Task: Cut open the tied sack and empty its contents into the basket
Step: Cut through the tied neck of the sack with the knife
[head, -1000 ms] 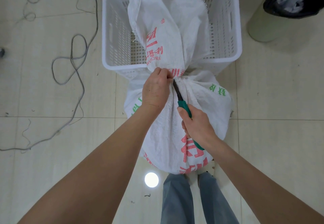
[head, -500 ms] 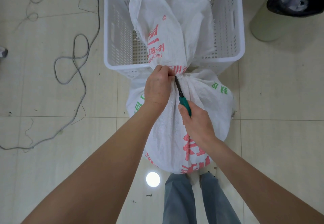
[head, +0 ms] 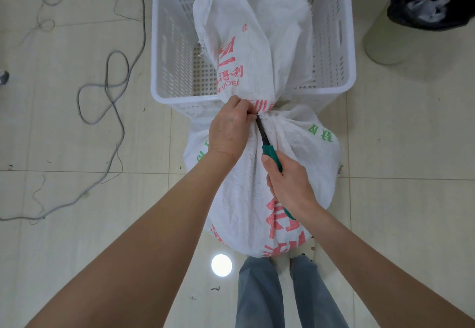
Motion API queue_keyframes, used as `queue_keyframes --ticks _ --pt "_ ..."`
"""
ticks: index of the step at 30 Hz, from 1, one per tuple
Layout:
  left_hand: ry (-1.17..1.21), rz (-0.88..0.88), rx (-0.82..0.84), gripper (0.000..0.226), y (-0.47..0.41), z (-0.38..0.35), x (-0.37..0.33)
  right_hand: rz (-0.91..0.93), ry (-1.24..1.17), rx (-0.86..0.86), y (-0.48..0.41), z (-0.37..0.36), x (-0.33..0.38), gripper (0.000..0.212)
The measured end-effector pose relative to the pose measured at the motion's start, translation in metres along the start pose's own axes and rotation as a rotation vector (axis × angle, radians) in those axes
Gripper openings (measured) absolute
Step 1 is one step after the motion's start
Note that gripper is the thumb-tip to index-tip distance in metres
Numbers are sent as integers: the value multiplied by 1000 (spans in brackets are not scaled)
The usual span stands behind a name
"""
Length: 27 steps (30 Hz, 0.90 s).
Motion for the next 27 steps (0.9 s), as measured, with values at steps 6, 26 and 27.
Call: queue_keyframes --ticks 6,26,27 --pt "-57 -56 -40 7 3 -3 3 30 87 7 2 4 -1 31" --pt "-121 -51 34 13 9 -9 -1 24 124 -262 -53 21 22 41" --pt "-119 -50 36 13 10 -8 -1 9 97 -269 -61 18 24 44"
Point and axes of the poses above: each hand's wrist, its own y-axis away from the middle knuckle, its own z-axis out of the back of the hand, x = y × z, the point moved 1 cm from there along -y, towards the middle knuckle, and after that the axes turned 10 degrees about z, right-handed, at the moved point
